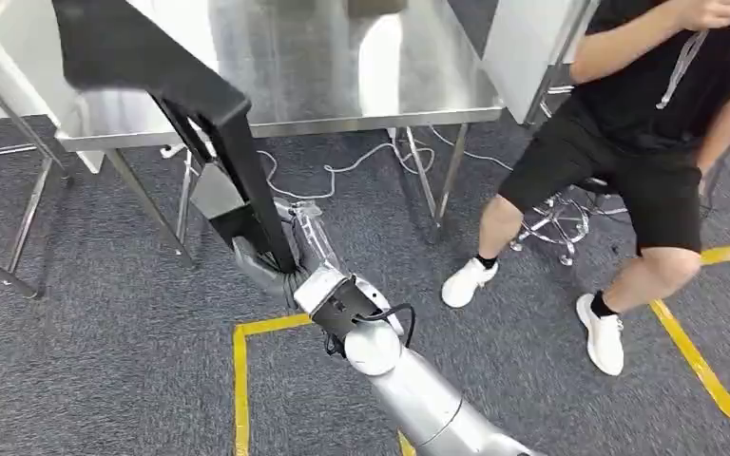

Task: Take the parts from the cabinet and place them on the table.

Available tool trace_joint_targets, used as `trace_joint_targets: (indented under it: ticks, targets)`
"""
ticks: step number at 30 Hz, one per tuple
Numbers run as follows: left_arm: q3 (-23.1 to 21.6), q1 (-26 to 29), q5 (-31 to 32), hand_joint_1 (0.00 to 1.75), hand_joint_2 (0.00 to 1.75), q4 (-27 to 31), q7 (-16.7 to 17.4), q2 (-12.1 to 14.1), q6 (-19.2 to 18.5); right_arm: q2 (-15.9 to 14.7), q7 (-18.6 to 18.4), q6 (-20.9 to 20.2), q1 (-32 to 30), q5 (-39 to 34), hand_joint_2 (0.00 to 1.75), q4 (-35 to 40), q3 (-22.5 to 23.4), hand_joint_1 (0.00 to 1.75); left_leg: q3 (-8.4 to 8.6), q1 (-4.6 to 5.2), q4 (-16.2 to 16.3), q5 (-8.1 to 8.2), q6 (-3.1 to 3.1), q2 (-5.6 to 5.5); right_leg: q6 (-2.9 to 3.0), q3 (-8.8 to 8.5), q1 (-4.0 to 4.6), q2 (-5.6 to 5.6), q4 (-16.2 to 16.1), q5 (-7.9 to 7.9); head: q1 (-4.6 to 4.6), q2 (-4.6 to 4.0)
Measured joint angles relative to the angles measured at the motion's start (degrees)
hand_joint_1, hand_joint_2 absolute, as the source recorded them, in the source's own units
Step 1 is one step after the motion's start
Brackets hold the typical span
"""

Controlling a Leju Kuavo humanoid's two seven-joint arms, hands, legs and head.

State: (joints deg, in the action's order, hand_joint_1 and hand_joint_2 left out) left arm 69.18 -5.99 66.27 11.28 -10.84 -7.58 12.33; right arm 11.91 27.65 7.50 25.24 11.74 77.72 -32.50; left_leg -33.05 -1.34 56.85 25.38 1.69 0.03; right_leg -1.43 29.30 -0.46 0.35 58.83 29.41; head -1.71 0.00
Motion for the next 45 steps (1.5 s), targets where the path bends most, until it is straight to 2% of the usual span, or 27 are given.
trace_joint_targets:
  ticks: [1,3,5,6,8,14,15,16,17,18,19,20,21,22,24,25,26,29,31,34,35,37,39,40,41,42,45]
  targets:
    - [0.00,-0.08,-0.04,0.00,1.75,0.00,0.00,-0.09,0.00,0.11,-0.11,-0.18,0.80,-0.04,1.75,0.05,-0.04,1.75,0.27,0.16,-0.13,0.19,0.34,-0.15,0.02,1.84,-0.03,-0.01,3.48,0.45,0.00,0.00]
    - [0.00,-0.17,-0.09,0.00,1.75,0.02,0.04,-0.02,0.02,0.11,-0.90,-0.42,1.66,-0.52,1.75,0.05,-0.28,1.75,0.57,0.29,-0.13,0.73,1.06,-0.24,0.65,8.24,-0.18,-0.01,13.28,3.59,-0.09,0.00]
    - [0.00,-0.09,-0.22,0.00,1.75,0.02,0.07,-0.02,0.00,0.09,-1.47,-0.48,1.75,-0.70,1.75,-0.06,-0.35,1.75,1.19,0.45,-0.12,1.37,1.17,-0.47,0.51,12.32,-0.15,-0.02,17.53,4.85,-0.13,0.00]
    - [0.00,-0.02,-0.22,0.00,1.75,0.02,0.07,-0.09,-0.09,0.09,-1.58,-0.52,1.81,-0.70,1.75,-0.13,-0.44,1.75,1.67,0.52,-0.12,1.72,1.11,-0.59,0.18,12.38,-0.14,-0.02,15.90,3.65,-0.13,0.00]
    - [0.00,-0.04,-0.22,0.00,1.75,0.02,0.04,-0.22,-0.31,0.20,-1.91,-0.70,2.29,-0.79,1.75,-0.13,-0.68,1.75,2.98,0.58,-0.12,2.63,0.83,-0.86,-1.21,9.13,-0.11,-0.04,6.23,-2.09,-0.13,0.00]
    - [0.00,-0.04,-0.22,0.00,1.75,0.02,0.02,-0.22,-0.31,0.22,-1.95,-0.70,2.39,-0.79,1.75,-0.13,-0.72,1.75,3.18,0.58,-0.12,2.79,0.76,-0.89,-1.36,8.48,-0.10,-0.05,4.52,-3.03,-0.15,0.00]
    - [0.00,-0.03,-0.22,0.00,1.75,0.02,0.00,-0.26,-0.35,0.26,-2.19,-0.70,2.82,-0.87,1.75,-0.28,-0.87,1.75,3.40,0.58,-0.15,3.29,0.49,-0.92,-1.17,6.78,-0.02,-0.30,-0.78,-6.08,-0.19,0.00]
    - [0.00,-0.05,-0.22,0.00,1.75,0.02,0.00,-0.24,-0.39,0.31,-2.30,-0.70,3.33,-0.98,1.75,-0.50,-1.03,1.75,3.75,0.87,-0.11,3.85,-0.07,-1.16,0.90,6.99,0.39,-0.48,-1.17,-3.79,-0.20,0.00]
    - [0.00,-0.15,-0.22,0.00,1.75,0.02,-0.04,-0.31,-0.50,0.61,-2.50,-0.72,3.56,-0.99,1.75,-0.65,-1.14,1.75,4.04,0.86,0.19,3.58,-0.86,-0.94,1.75,6.39,0.57,-0.31,-1.77,-4.78,-0.22,0.00]
    - [0.02,-0.12,-0.24,0.00,1.75,0.04,-0.04,-0.22,-0.44,1.23,-2.56,-0.72,4.35,-1.07,1.75,-0.85,-1.38,1.75,2.71,0.45,4.79,5.92,-1.65,-0.47,3.26,3.38,-0.28,-0.15,-2.58,-4.62,-0.02,0.00]
    - [0.00,-0.10,-0.31,0.00,1.75,0.04,-0.04,-0.26,-0.35,1.69,-3.06,-0.72,4.75,-1.27,1.75,-1.40,-1.42,1.75,-4.38,0.14,15.05,10.45,-2.62,-0.44,3.72,2.91,-0.05,-0.07,-2.55,-3.90,-0.04,0.00]
    - [0.00,-0.02,-0.31,0.00,1.75,0.04,-0.04,-0.26,-0.35,1.69,-3.17,-0.72,4.73,-1.33,1.75,-1.68,-1.42,1.75,-6.14,0.10,16.59,10.62,-2.76,-0.41,3.57,2.66,-0.01,0.05,-2.55,-3.55,-0.04,0.00]
    - [0.00,0.04,-0.26,0.00,1.75,0.04,-0.04,-0.26,-0.37,1.71,-3.30,-0.72,4.75,-1.40,1.75,-2.05,-1.42,1.75,-6.87,0.08,15.79,9.18,-2.76,-0.35,3.51,2.23,-0.01,0.18,-2.54,-3.20,-0.02,0.00]
    - [0.02,0.09,-0.22,0.00,1.75,0.04,-0.09,-0.24,-0.46,1.73,-3.37,-0.72,4.76,-1.49,1.75,-2.27,-1.42,1.75,-6.35,0.08,12.82,6.38,-2.65,-0.25,3.37,1.64,0.00,0.31,-2.54,-2.78,-0.04,0.00]
    - [0.00,0.10,-0.13,0.00,1.75,0.04,-0.79,-0.11,-0.98,1.80,-3.39,-0.39,5.00,-1.53,1.75,-2.67,-1.40,1.75,-3.06,0.12,2.96,-0.96,-1.98,-0.21,3.01,0.18,0.09,0.34,-2.56,-1.75,-0.04,0.00]
    - [0.00,0.10,-0.04,0.00,1.75,0.04,-1.09,0.00,-1.05,1.75,-3.39,-0.26,5.21,-1.53,1.75,-2.91,-1.40,1.75,-2.19,0.32,0.91,-1.40,-1.43,-0.24,2.79,-0.13,0.13,0.31,-2.69,-1.39,-0.13,0.00]
    - [-0.02,-0.02,0.07,0.00,1.75,0.02,-1.29,0.06,-1.22,1.75,-3.39,-0.18,5.53,-1.51,1.75,-3.10,-1.38,1.75,-2.50,0.77,0.50,0.57,-1.15,-0.09,2.48,-0.30,0.36,0.39,-2.86,-1.19,-0.07,0.00]
    - [0.00,0.15,0.11,0.00,1.75,0.04,-1.44,0.26,-1.25,1.77,-3.41,-0.07,5.79,-1.46,1.75,-3.34,-1.36,1.75,-1.34,1.15,0.03,-0.71,0.50,-0.17,1.07,-0.79,0.83,0.37,-1.87,-1.42,-0.06,0.00]
    - [-0.02,0.00,0.26,0.00,1.75,0.04,-1.68,0.15,-1.44,1.69,-3.41,0.19,6.16,-1.38,1.75,-3.43,-1.36,1.75,0.30,0.67,-0.99,-0.91,0.97,-0.18,0.84,0.93,0.65,0.22,1.02,-0.35,-0.19,0.00]
    - [-0.07,-0.12,0.81,0.00,1.75,0.04,-1.75,0.20,-1.95,1.42,-3.39,0.87,6.29,-1.05,1.75,-3.71,-1.25,1.75,0.67,0.69,-1.00,-0.16,1.42,-0.23,1.07,8.84,0.23,0.21,13.33,3.55,-0.20,0.00]
    - [-0.07,-0.09,0.83,0.00,1.75,0.04,-1.75,0.22,-2.05,1.18,-3.39,1.09,6.11,-0.90,1.75,-3.93,-1.14,1.75,0.97,0.69,-0.96,0.23,1.34,-0.30,0.81,11.18,0.18,0.20,16.02,4.32,-0.28,0.00]
    - [-0.09,0.04,0.92,0.00,1.75,0.04,-1.75,0.13,-2.16,0.86,-3.32,1.48,5.92,-0.48,1.75,-4.39,-0.98,1.75,2.01,0.66,-0.94,1.04,1.05,-0.45,-0.63,11.32,-0.15,0.17,12.95,1.82,-0.31,0.00]
    - [-0.15,0.00,0.96,0.00,1.75,0.04,-1.75,0.06,-2.23,0.83,-3.13,1.79,5.93,-0.42,1.75,-4.68,-0.79,1.75,3.50,0.51,-0.78,2.22,0.51,-0.56,-2.15,7.39,-0.56,-0.12,1.73,-4.65,-0.33,0.00]
    - [-0.15,0.03,0.98,0.00,1.75,0.04,-1.77,0.11,-2.23,0.70,-3.06,1.92,5.89,-0.42,1.75,-4.87,-0.70,1.75,3.60,0.54,-0.76,2.80,0.06,-0.53,-2.00,6.52,-0.74,-0.49,-1.24,-6.43,-0.33,0.00]
    - [-0.17,-0.03,0.96,0.00,1.75,0.04,-1.77,0.17,-2.23,0.59,-3.00,2.01,6.02,-0.42,1.75,-5.05,-0.68,1.75,3.96,0.68,-0.63,3.13,-0.40,-0.66,-0.55,6.96,-0.16,-0.64,-1.68,-4.73,-0.22,0.00]
    - [-0.20,-0.12,0.98,0.00,1.75,0.07,-1.77,0.20,-2.23,0.57,-3.00,2.03,6.00,-0.37,1.75,-5.09,-0.68,1.75,3.63,0.78,-0.69,3.45,-0.88,-0.50,0.36,6.12,-0.08,-0.66,-1.49,-5.32,-0.26,0.00]
    - [-0.24,-0.09,1.01,0.00,1.75,0.04,-1.77,0.26,-2.23,0.57,-2.93,2.25,5.87,-0.33,1.75,-5.13,-0.46,1.75,3.74,0.49,0.33,3.57,-1.30,-0.23,1.43,5.75,-0.66,-0.21,-1.65,-5.52,-0.24,0.00]
